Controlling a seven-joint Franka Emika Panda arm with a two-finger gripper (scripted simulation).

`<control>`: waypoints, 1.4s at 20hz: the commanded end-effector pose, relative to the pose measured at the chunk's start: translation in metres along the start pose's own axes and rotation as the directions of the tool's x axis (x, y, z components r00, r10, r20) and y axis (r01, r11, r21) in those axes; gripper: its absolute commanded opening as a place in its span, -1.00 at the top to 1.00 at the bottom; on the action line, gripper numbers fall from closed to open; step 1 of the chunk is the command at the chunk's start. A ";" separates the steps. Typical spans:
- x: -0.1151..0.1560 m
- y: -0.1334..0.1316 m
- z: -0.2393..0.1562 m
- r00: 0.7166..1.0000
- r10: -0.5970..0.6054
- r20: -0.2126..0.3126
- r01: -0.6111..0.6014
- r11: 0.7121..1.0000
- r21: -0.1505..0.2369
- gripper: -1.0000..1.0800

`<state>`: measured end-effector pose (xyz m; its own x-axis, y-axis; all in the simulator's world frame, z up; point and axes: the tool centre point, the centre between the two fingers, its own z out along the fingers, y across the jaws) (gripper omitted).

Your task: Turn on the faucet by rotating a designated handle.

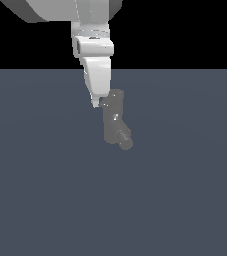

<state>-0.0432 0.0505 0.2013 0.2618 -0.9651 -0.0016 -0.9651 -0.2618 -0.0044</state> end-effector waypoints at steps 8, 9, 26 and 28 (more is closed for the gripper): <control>0.020 0.020 0.000 1.000 0.000 -0.001 0.000 1.000 -0.001 1.00; 0.027 0.021 0.000 1.000 0.001 -0.001 -0.001 1.000 -0.002 1.00; 0.129 0.024 0.000 1.000 0.010 -0.002 -0.010 1.000 -0.004 1.00; 0.134 0.024 -0.001 1.000 0.010 -0.002 -0.011 1.000 -0.004 1.00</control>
<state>-0.0304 -0.0621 0.2013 0.2830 -0.9591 -0.0037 -0.9591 -0.2830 -0.0004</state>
